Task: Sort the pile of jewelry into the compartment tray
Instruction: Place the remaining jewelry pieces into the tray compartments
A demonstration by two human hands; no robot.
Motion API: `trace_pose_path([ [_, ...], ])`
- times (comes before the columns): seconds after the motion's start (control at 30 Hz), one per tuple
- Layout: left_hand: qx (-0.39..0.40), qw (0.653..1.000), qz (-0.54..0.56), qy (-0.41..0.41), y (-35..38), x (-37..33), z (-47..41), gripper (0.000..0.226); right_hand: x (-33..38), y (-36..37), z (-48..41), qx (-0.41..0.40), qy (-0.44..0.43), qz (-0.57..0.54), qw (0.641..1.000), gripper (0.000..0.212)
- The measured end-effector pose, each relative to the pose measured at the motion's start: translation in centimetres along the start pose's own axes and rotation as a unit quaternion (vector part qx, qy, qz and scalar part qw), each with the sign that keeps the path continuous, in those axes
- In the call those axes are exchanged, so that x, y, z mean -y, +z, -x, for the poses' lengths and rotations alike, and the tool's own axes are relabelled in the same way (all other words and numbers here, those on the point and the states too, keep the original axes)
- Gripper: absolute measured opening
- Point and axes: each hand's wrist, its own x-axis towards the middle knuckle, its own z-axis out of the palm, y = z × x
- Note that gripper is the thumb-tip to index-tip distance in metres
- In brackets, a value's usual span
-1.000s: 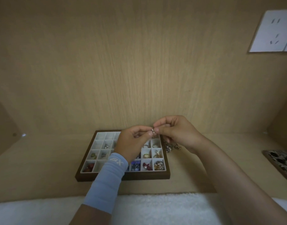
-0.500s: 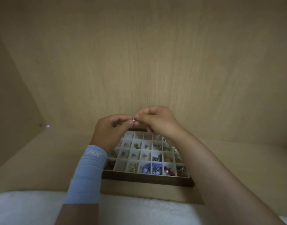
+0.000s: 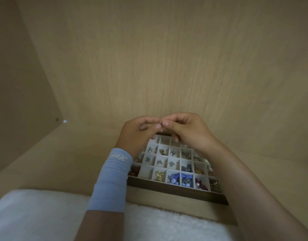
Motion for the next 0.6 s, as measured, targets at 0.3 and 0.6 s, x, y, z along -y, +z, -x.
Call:
trace_pose_path([
  [0.3, -0.006, 0.999, -0.028, -0.044, -0.5, 0.7, -0.2, 0.010, -0.6, 0.2, -0.2, -0.009, -0.053, 0.094, 0.994, 0.002],
  [0.6, 0.063, 0.984, -0.159, -0.042, -1.2, 1.2, -0.2, 0.014, -0.6, -0.4, 0.2, 0.068, -0.077, 0.318, 0.943, 0.009],
])
